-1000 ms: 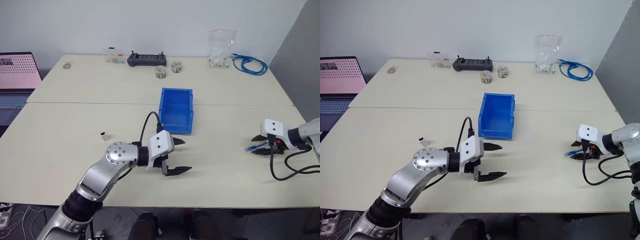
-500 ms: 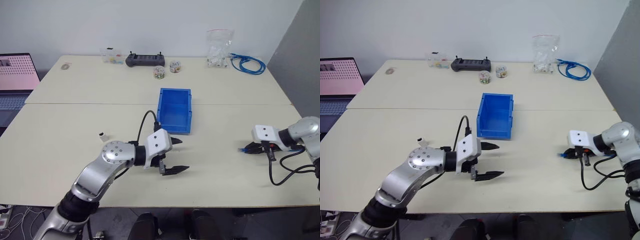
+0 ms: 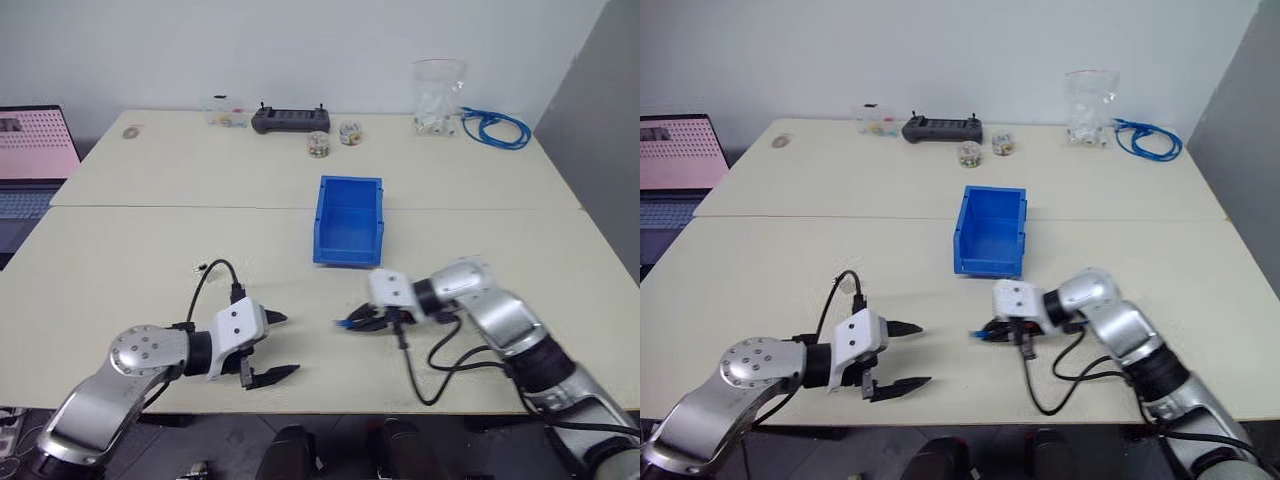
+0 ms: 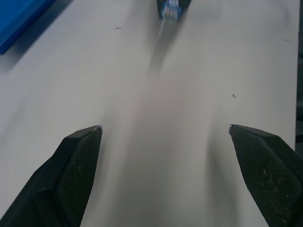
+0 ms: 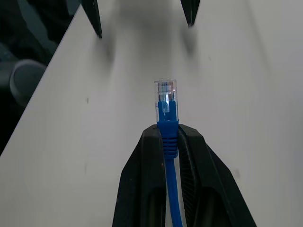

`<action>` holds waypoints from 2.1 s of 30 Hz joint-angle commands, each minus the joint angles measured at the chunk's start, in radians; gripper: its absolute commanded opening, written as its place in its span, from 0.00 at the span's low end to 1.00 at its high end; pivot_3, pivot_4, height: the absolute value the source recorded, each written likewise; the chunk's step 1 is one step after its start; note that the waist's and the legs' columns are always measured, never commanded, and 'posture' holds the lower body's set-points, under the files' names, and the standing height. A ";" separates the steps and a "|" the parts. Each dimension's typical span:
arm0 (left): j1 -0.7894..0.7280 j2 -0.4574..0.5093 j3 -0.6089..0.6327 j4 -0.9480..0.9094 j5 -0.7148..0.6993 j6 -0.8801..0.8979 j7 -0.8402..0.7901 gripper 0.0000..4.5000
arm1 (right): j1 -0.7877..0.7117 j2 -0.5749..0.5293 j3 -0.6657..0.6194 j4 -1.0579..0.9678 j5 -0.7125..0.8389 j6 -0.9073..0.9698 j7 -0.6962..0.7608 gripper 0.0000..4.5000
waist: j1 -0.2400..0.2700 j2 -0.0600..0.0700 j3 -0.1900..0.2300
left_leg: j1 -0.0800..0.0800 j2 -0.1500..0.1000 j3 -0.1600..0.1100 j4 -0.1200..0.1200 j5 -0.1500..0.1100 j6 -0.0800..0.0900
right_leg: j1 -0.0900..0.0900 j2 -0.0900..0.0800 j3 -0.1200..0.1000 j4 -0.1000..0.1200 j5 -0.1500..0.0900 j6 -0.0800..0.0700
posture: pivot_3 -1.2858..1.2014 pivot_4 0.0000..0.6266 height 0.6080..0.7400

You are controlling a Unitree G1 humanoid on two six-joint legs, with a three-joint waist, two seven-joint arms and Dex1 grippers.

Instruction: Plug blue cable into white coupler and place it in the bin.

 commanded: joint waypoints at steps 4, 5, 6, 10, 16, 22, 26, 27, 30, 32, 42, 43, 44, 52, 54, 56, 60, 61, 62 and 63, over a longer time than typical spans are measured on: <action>0.050 0.029 0.081 0.081 0.035 -0.125 -0.018 1.00 | -0.045 0.101 0.087 0.088 -0.056 0.027 -0.058 0.03 | 0.007 0.000 0.000 | -0.002 0.000 0.000 0.000 0.000 0.000 | -0.003 0.000 0.000 0.000 0.000 0.000 | 0.52 0.24 1.00; 0.052 0.029 0.083 0.091 0.038 -0.135 -0.019 1.00 | -0.046 0.107 0.089 0.100 -0.060 0.025 -0.063 0.10 | 0.008 0.000 0.000 | -0.003 0.000 0.000 0.000 0.000 0.000 | -0.003 0.000 0.000 0.000 0.000 0.000 | 0.52 0.24 1.00; 0.049 0.029 0.082 0.101 0.043 -0.143 -0.018 1.00 | -0.050 0.112 0.089 0.118 -0.064 0.019 -0.070 0.19 | 0.008 0.000 0.000 | -0.003 -0.001 0.000 0.000 0.000 0.000 | -0.003 0.000 0.000 0.000 0.000 0.000 | 0.52 0.24 1.00; 0.017 0.007 0.068 0.126 0.033 -0.155 -0.018 1.00 | -0.051 0.114 0.074 0.130 -0.050 0.037 -0.071 0.43 | 0.008 0.000 0.000 | -0.003 0.000 0.000 0.000 0.000 0.000 | -0.004 0.000 0.000 0.001 0.000 0.000 | 0.52 0.24 1.00; -0.020 -0.028 0.024 0.161 0.045 -0.193 -0.033 1.00 | -0.001 0.068 -0.013 -0.034 0.051 0.150 -0.049 0.73 | 0.008 0.000 0.000 | -0.003 0.000 0.000 0.000 0.000 0.000 | -0.004 0.000 0.000 0.001 0.000 0.000 | 0.52 0.24 1.00; -0.044 -0.088 -0.041 0.143 0.028 -0.168 -0.035 1.00 | 0.151 -0.083 -0.151 -0.319 0.210 0.307 -0.035 0.95 | 0.013 -0.001 0.000 | -0.004 0.000 0.000 0.000 0.000 0.000 | -0.004 0.000 -0.001 0.001 0.000 0.000 | 0.52 0.24 1.00; -0.085 -0.114 -0.105 0.183 0.092 -0.169 -0.010 1.00 | 0.250 -0.115 -0.265 -0.448 0.298 0.417 -0.124 0.95 | 0.012 -0.001 0.000 | -0.004 0.000 -0.001 0.000 0.000 0.000 | -0.004 0.000 -0.001 0.001 0.000 0.000 | 0.52 0.24 1.00; -0.104 -0.124 -0.125 0.205 0.112 -0.170 -0.001 1.00 | 0.278 -0.113 -0.302 -0.482 0.322 0.455 -0.156 0.95 | 0.013 0.000 0.000 | -0.004 0.000 0.000 0.000 0.000 0.000 | -0.004 0.000 -0.001 0.001 0.000 0.000 | 0.52 0.24 1.00; -0.146 -0.147 -0.164 0.260 0.151 -0.180 0.007 1.00 | 0.338 -0.131 -0.350 -0.550 0.364 0.505 -0.207 0.95 | 0.011 -0.001 0.000 | -0.004 0.000 0.000 0.000 0.000 0.000 | -0.004 0.001 -0.001 0.001 0.000 0.000 | 0.52 0.24 1.00; -0.164 -0.150 -0.182 0.287 0.172 -0.196 0.006 1.00 | 0.357 -0.140 -0.359 -0.570 0.380 0.520 -0.232 0.95 | 0.011 -0.001 -0.001 | -0.003 0.000 0.000 0.000 0.000 0.000 | -0.003 0.001 0.000 0.001 -0.001 0.003 | 0.52 0.24 1.00; -0.220 -0.102 -0.226 0.343 0.212 -0.187 -0.042 0.57 | 0.393 -0.204 -0.387 -0.593 0.432 0.501 -0.278 0.96 | 0.012 0.000 -0.001 | 0.000 0.000 0.000 0.000 0.000 0.000 | 0.001 0.000 -0.001 0.000 -0.003 0.005 | 0.52 0.24 1.00; -0.219 -0.092 -0.227 0.339 0.212 -0.175 -0.046 0.51 | 0.393 -0.210 -0.391 -0.594 0.439 0.496 -0.280 0.96 | 0.012 0.000 -0.001 | 0.001 0.000 0.000 0.000 0.000 0.000 | 0.001 0.000 -0.001 0.000 -0.003 0.005 | 0.52 0.24 1.00; -0.218 -0.084 -0.228 0.333 0.213 -0.165 -0.048 0.45 | 0.392 -0.213 -0.394 -0.596 0.448 0.493 -0.281 0.96 | 0.011 0.000 -0.001 | 0.001 0.000 0.000 0.000 0.000 0.000 | 0.001 0.000 -0.001 0.000 -0.003 0.005 | 0.52 0.24 1.00; -0.196 -0.045 -0.228 0.290 0.206 -0.109 -0.045 0.05 | 0.399 -0.229 -0.406 -0.613 0.495 0.457 -0.292 0.96 | 0.001 0.000 -0.001 | 0.002 0.001 0.000 -0.001 0.000 0.000 | 0.001 0.001 0.000 0.001 -0.003 0.005 | 0.52 0.24 1.00; -0.198 -0.043 -0.229 0.276 0.197 -0.095 -0.049 0.05 | 0.404 -0.229 -0.419 -0.617 0.516 0.462 -0.297 0.96 | -0.002 0.000 -0.001 | 0.002 0.001 0.000 -0.001 0.000 0.000 | 0.002 0.001 -0.001 0.001 -0.003 0.005 | 0.52 0.24 1.00; -0.211 -0.049 -0.232 0.260 0.179 -0.073 -0.056 0.05 | 0.411 -0.229 -0.434 -0.624 0.544 0.475 -0.308 0.96 | -0.004 0.000 -0.001 | 0.002 0.001 0.000 -0.001 0.000 0.000 | 0.002 0.001 0.000 0.001 -0.003 0.005 | 0.52 0.24 1.00; -0.257 -0.076 -0.226 0.215 0.121 0.007 -0.075 0.05 | 0.425 -0.223 -0.480 -0.659 0.635 0.531 -0.338 0.96 | -0.005 0.000 -0.001 | 0.002 0.001 0.000 -0.001 0.000 0.000 | 0.002 0.001 -0.001 0.001 -0.003 0.005 | 0.52 0.24 1.00; -0.282 -0.089 -0.221 0.199 0.092 0.042 -0.081 0.05 | 0.436 -0.222 -0.502 -0.678 0.678 0.560 -0.351 0.96 | -0.005 0.000 -0.001 | 0.002 0.001 0.000 -0.001 0.000 0.000 | 0.002 0.001 -0.001 0.001 -0.003 0.005 | 0.52 0.24 1.00; -0.319 -0.112 -0.210 0.182 0.047 0.093 -0.085 0.05 | 0.454 -0.225 -0.533 -0.707 0.731 0.589 -0.363 0.96 | -0.005 0.000 -0.001 | 0.002 0.001 0.000 -0.001 0.000 0.000 | 0.002 0.001 -0.001 0.001 -0.003 0.006 | 0.52 0.24 1.00; -0.347 -0.128 -0.201 0.173 0.017 0.131 -0.089 0.05 | 0.465 -0.227 -0.553 -0.726 0.772 0.611 -0.375 0.96 | -0.003 -0.001 -0.001 | 0.001 0.001 -0.001 -0.001 0.000 0.000 | 0.001 0.001 -0.001 0.001 -0.003 0.006 | 0.52 0.24 1.00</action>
